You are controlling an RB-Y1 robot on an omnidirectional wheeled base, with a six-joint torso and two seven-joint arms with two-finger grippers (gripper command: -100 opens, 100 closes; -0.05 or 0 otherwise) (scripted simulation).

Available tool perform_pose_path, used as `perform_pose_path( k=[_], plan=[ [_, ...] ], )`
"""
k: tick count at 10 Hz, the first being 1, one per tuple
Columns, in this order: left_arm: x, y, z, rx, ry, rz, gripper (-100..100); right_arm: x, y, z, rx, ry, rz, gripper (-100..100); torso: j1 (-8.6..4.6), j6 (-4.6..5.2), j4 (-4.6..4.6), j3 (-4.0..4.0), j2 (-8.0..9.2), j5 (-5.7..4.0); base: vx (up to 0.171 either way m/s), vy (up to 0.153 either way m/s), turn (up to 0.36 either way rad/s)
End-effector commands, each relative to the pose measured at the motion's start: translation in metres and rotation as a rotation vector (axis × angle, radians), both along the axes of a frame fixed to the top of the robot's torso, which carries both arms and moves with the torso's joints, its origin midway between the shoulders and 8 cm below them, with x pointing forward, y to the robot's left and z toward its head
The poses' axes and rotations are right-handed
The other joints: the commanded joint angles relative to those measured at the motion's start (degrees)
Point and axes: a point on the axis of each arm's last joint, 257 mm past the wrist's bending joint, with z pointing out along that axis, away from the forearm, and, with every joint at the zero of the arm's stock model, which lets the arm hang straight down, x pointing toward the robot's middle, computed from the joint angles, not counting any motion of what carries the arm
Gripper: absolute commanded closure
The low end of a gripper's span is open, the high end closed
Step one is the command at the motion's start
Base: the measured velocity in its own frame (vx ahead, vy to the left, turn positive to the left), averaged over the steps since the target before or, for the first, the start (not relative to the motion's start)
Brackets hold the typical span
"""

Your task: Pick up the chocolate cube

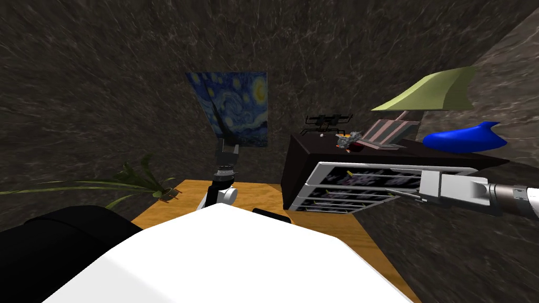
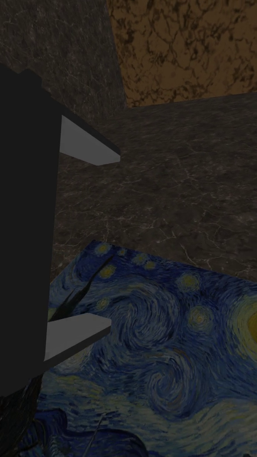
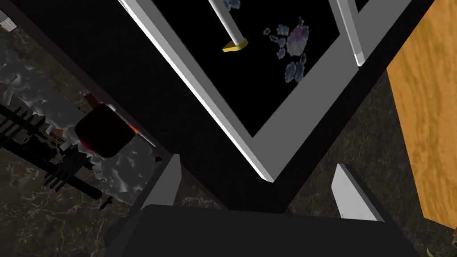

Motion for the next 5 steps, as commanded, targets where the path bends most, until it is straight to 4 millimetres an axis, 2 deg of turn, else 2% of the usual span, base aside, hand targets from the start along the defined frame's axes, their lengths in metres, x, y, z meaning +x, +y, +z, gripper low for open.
perform_pose_path(
  k=[1,2,5],
  plan=[
    [0.000,0.000,0.000,0.000,0.000,0.000,0,0.000,-0.012,0.002,-0.050,0.022,-0.007,-100,0.00,0.00,0.00,0.00,0.00,0.00,0.028,0.027,0.086],
    [0.000,0.000,0.000,0.000,0.000,0.000,0,-0.001,-0.027,0.012,-0.111,0.048,-0.020,-100,-0.03,0.04,0.00,0.00,0.01,-0.02,0.033,0.034,0.162],
    [0.000,0.000,0.000,0.000,0.000,0.000,0,-0.002,-0.044,0.022,-0.192,0.079,-0.040,-100,0.03,0.00,0.00,0.00,0.00,0.00,0.029,0.031,0.097]
  ],
)
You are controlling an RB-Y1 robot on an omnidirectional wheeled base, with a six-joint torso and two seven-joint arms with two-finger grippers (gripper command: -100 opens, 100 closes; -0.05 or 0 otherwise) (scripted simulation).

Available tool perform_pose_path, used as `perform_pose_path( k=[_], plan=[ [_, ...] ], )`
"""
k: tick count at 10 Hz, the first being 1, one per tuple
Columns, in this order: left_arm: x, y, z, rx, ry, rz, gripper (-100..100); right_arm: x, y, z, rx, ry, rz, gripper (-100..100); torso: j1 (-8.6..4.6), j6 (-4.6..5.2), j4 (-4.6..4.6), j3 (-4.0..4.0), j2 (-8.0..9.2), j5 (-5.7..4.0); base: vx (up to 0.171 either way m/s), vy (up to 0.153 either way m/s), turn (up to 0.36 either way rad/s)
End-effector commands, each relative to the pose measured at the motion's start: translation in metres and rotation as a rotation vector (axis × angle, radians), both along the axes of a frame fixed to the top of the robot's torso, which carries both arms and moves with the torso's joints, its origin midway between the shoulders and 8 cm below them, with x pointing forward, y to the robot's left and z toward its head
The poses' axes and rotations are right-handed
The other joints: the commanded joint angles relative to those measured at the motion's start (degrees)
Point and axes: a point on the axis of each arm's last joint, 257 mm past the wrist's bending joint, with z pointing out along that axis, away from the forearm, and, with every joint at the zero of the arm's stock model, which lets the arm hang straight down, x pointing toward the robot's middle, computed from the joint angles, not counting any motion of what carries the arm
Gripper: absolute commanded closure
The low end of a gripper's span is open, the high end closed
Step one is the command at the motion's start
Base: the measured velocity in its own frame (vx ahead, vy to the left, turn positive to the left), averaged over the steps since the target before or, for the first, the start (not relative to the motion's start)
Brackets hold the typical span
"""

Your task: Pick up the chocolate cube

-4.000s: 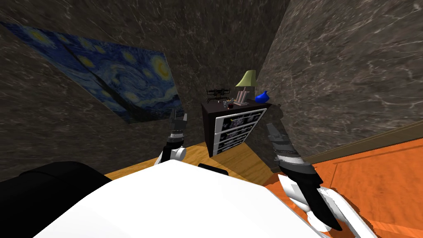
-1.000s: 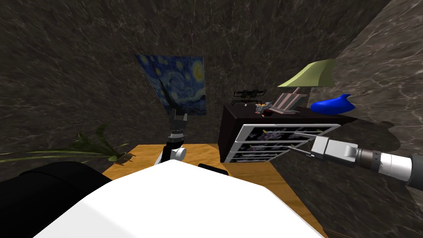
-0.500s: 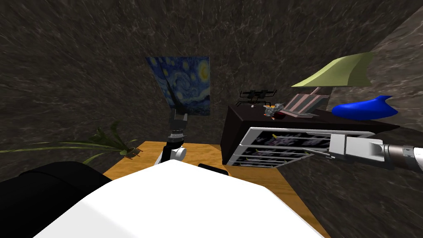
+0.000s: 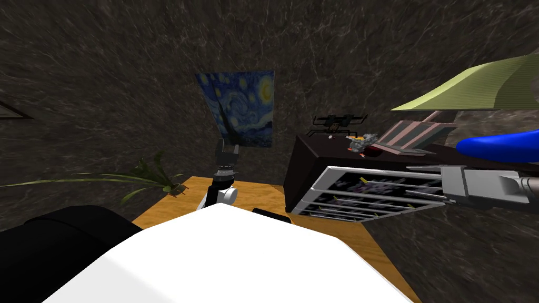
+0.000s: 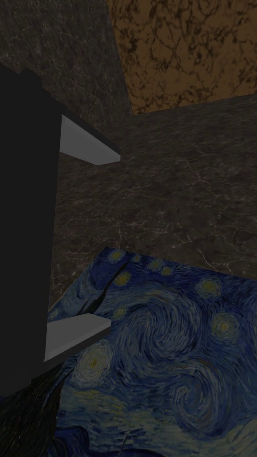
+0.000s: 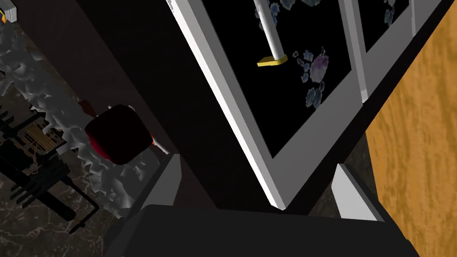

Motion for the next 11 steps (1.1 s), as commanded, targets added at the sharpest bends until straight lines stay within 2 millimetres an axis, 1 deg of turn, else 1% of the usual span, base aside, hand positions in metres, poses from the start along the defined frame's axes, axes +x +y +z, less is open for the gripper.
perform_pose_path(
  k=[1,2,4,5,8,10,11],
  plan=[
    [0.000,0.000,0.000,0.000,0.000,0.000,0,-0.001,-0.018,0.012,-0.072,0.031,-0.023,-100,0.00,0.00,0.00,0.00,0.00,0.00,0.033,0.028,0.143],
    [0.000,0.000,0.000,0.000,0.000,0.000,0,-0.001,-0.018,0.013,-0.075,0.032,-0.022,-100,0.00,-0.04,-0.01,-0.01,-0.02,0.01,0.032,0.019,0.069],
    [0.000,0.000,0.000,0.000,0.000,0.000,0,-0.005,-0.041,0.032,-0.165,0.075,-0.063,-100,-0.02,-0.03,-0.01,-0.02,-0.03,0.00,0.044,0.026,0.166],
    [0.000,0.000,0.000,0.000,0.000,0.000,0,-0.003,-0.041,0.034,-0.182,0.079,-0.060,-100,0.01,-0.05,-0.03,-0.06,-0.11,0.01,0.046,0.023,0.081],
    [0.000,0.000,0.000,0.000,0.000,0.000,0,-0.008,-0.066,0.059,-0.298,0.146,-0.115,-100,0.01,-0.05,-0.04,-0.09,-0.14,0.00,0.064,0.024,0.170],
    [0.000,0.000,0.000,0.000,0.000,0.000,0,-0.013,-0.078,0.065,-0.348,0.195,-0.148,-100,-0.03,-0.03,-0.07,-0.17,-0.28,0.00,0.105,0.010,0.144],
    [0.000,0.000,0.000,0.000,0.000,0.000,0,-0.017,-0.083,0.065,-0.365,0.222,-0.162,-100,-0.03,-0.03,-0.09,-0.19,-0.31,-0.02,0.086,-0.001,0.121]
  ],
)
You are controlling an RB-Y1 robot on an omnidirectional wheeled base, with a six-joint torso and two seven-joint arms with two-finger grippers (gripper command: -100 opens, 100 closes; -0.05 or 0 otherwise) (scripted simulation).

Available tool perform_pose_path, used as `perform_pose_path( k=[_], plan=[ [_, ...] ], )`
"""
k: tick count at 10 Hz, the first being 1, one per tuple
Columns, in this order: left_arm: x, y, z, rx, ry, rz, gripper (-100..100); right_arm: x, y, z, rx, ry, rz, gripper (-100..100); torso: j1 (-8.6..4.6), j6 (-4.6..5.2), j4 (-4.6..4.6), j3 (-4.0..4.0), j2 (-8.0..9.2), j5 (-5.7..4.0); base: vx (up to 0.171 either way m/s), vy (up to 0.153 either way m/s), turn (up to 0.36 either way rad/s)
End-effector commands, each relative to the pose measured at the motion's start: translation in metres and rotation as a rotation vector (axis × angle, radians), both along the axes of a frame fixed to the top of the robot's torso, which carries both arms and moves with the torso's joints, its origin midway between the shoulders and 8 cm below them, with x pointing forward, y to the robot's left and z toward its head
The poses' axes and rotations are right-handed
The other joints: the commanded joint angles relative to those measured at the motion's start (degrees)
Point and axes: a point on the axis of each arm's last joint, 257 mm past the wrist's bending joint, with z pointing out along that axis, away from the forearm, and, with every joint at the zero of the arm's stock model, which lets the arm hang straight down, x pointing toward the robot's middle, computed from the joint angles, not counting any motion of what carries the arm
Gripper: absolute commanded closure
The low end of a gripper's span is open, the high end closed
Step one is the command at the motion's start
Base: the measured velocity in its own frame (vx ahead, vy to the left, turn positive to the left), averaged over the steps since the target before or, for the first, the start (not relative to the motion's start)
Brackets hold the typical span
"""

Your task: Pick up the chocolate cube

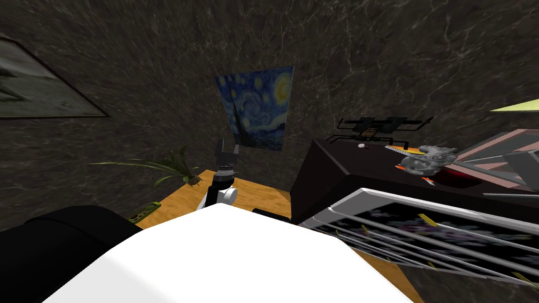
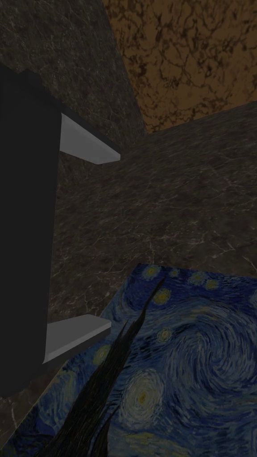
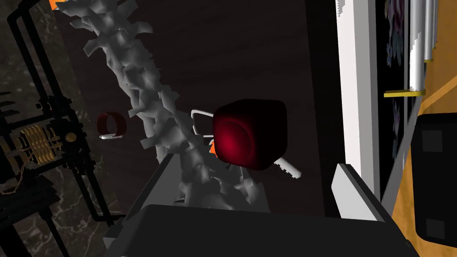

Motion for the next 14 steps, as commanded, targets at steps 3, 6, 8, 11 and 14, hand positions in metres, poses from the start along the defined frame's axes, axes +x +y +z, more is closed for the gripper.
perform_pose_path(
  k=[3,6,8,11,14],
  plan=[
    [0.000,0.000,0.000,0.000,0.000,0.000,0,-0.011,-0.010,-0.008,-0.023,0.067,-0.040,-100,-0.15,0.01,0.02,0.04,0.07,-0.05,0.060,-0.026,0.070],
    [0.000,0.000,0.000,0.000,0.000,0.000,0,-0.015,-0.020,-0.024,-0.024,0.072,-0.050,-100,-0.09,0.01,0.04,0.15,0.29,-0.12,0.022,-0.001,0.024],
    [0.000,0.000,0.000,0.000,0.000,0.000,0,-0.017,-0.021,-0.024,-0.024,0.069,-0.052,-100,-0.27,-0.07,-0.12,-0.05,0.04,-0.32,0.023,0.003,0.018],
    [0.000,0.000,0.000,0.000,0.000,0.000,0,-0.016,-0.022,-0.023,-0.026,0.064,-0.052,100,-0.26,-0.13,-0.18,-0.08,0.04,-0.40,0.000,0.000,0.000],
    [0.000,0.000,0.000,0.000,0.000,0.000,0,-0.016,-0.022,-0.023,-0.026,0.064,-0.052,0,-0.20,-0.13,-0.19,-0.11,0.01,-0.38,0.000,0.000,0.000]
  ],
)
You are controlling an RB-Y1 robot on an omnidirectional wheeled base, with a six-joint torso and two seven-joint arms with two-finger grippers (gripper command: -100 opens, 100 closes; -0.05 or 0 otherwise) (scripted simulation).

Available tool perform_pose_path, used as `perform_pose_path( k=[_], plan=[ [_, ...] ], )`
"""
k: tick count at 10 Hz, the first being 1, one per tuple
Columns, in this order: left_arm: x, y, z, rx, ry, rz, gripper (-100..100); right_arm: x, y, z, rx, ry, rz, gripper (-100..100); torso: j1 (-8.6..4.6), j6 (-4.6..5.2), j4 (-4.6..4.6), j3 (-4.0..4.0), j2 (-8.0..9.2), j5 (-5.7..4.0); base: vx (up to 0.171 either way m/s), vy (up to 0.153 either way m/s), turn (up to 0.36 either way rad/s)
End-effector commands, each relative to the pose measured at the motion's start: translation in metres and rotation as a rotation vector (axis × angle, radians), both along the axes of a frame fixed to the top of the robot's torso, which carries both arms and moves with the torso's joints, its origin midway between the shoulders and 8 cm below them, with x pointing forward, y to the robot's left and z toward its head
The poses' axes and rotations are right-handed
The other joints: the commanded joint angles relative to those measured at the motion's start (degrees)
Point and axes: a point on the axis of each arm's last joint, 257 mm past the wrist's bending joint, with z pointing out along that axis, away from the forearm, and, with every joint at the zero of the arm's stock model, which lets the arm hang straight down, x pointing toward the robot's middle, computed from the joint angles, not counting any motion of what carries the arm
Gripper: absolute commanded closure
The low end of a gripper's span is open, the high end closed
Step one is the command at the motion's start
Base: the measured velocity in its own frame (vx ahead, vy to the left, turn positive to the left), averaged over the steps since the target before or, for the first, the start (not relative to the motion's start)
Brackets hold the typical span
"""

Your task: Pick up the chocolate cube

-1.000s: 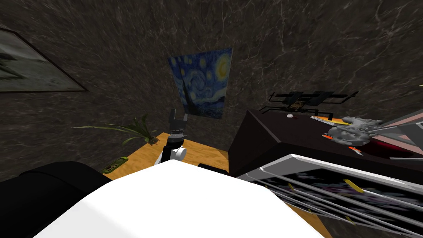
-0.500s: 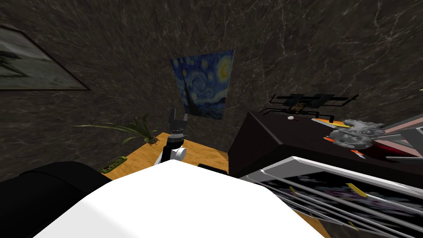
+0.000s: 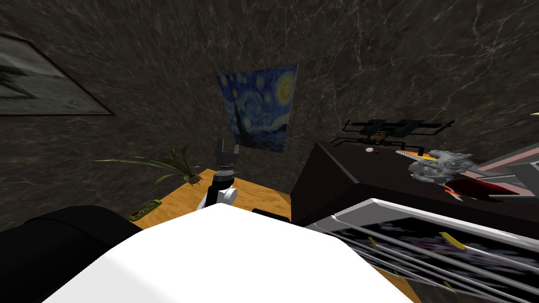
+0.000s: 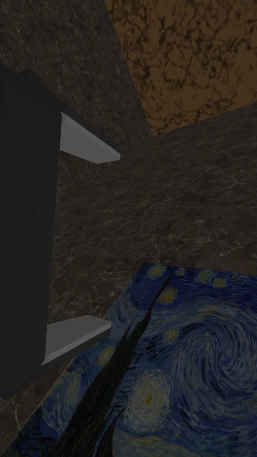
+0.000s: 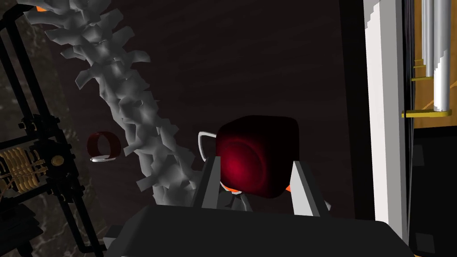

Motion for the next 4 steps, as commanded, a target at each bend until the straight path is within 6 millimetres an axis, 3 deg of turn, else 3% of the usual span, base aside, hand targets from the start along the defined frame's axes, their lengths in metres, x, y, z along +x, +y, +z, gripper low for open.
perform_pose_path(
  k=[1,3,4],
  plan=[
    [0.0000,0.0000,0.0000,0.000,0.000,0.000,0,0.0036,0.0081,0.0095,0.003,0.009,0.007,100,0.00,0.00,0.00,0.00,0.00,0.00,-0.026,0.000,-0.060],
    [0.0000,0.0000,0.0000,0.000,0.000,0.000,0,0.0045,0.0096,0.0112,0.001,0.005,0.009,100,0.08,0.02,0.05,0.10,0.17,0.05,-0.031,0.000,-0.021],
    [0.0000,0.0000,0.0000,0.000,0.000,0.000,0,0.0043,0.0103,0.0117,0.002,0.007,0.008,0,0.05,0.03,0.04,0.08,0.13,0.02,0.000,0.000,0.000]
  ],
)
